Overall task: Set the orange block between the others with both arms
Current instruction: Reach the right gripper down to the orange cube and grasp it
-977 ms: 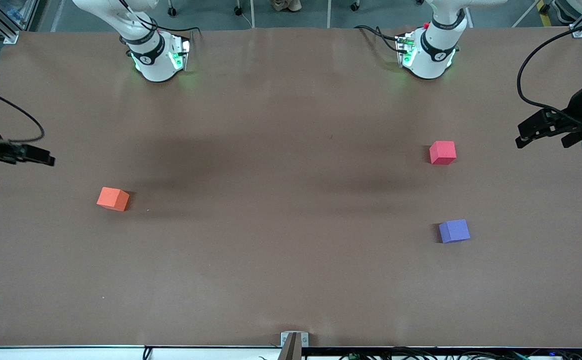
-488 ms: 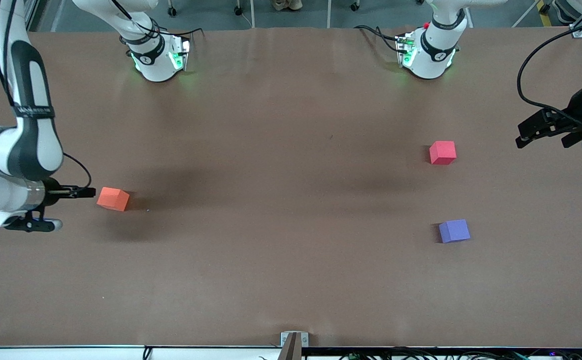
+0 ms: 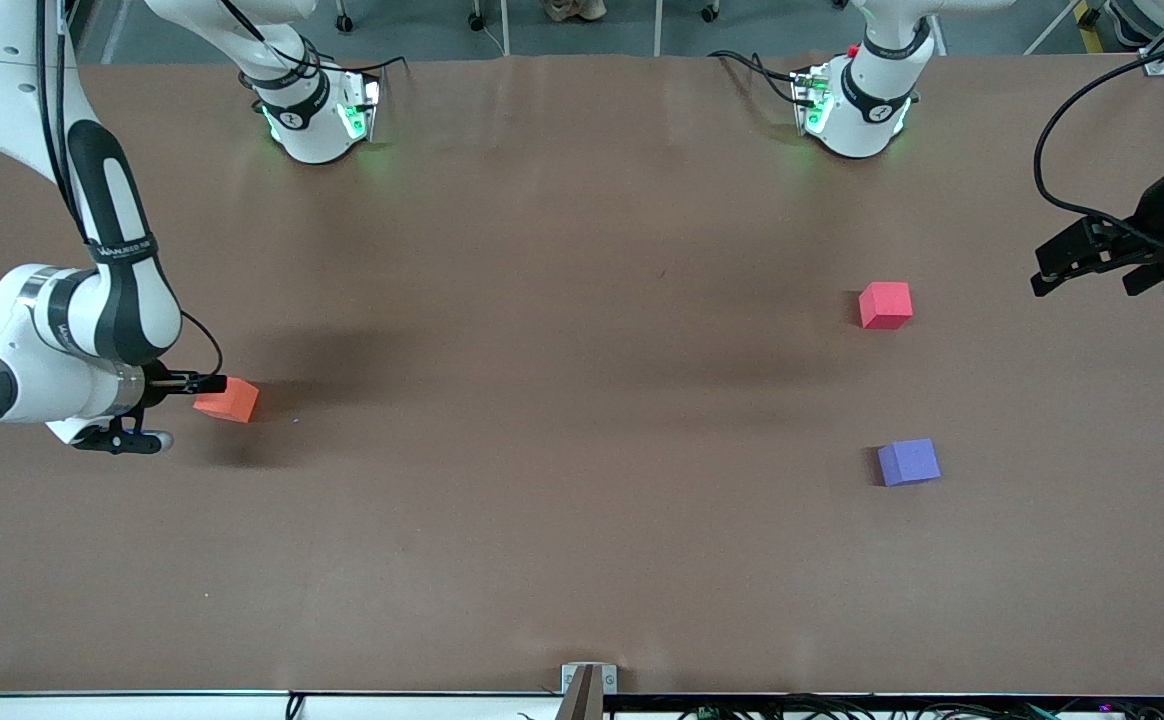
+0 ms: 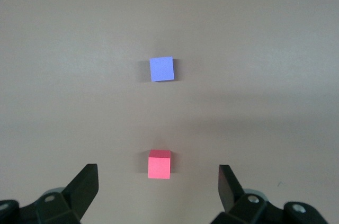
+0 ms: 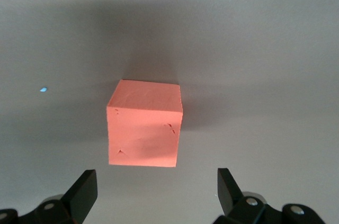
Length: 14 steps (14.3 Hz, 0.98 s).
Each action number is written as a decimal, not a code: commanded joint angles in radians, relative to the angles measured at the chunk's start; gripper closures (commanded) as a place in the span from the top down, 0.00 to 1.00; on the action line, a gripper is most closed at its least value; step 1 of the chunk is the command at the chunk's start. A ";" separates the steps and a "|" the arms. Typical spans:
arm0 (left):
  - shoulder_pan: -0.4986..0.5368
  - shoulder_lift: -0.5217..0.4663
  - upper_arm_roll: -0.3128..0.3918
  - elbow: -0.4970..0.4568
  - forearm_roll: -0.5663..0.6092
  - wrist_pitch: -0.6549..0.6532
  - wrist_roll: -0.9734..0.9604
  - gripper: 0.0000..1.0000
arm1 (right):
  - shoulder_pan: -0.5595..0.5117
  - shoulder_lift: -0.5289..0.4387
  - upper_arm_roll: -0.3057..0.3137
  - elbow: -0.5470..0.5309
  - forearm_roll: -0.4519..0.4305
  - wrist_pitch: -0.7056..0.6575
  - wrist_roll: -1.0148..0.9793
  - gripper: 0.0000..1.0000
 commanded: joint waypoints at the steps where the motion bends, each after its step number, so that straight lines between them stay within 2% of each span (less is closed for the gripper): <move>1: 0.001 0.003 -0.004 0.016 0.010 -0.007 0.008 1.00 | -0.013 0.020 0.008 -0.010 0.036 0.026 -0.013 1.00; 6: 0.001 0.002 -0.004 0.014 0.010 -0.007 0.008 1.00 | -0.007 0.058 0.009 -0.007 0.053 0.104 -0.013 1.00; 11: 0.001 0.003 -0.004 0.014 0.010 -0.007 0.008 1.00 | -0.009 0.089 0.009 -0.008 0.053 0.123 -0.011 1.00; 12: 0.001 0.003 -0.004 0.014 0.010 -0.007 0.008 1.00 | -0.012 0.090 0.009 -0.008 0.053 0.119 -0.011 0.88; 13: 0.001 0.003 -0.004 0.014 0.010 -0.007 0.008 1.00 | -0.009 0.093 0.009 -0.008 0.053 0.118 -0.010 0.68; 14: 0.000 0.003 -0.004 0.014 0.010 -0.007 0.008 1.00 | -0.007 0.095 0.009 -0.007 0.053 0.118 -0.007 0.52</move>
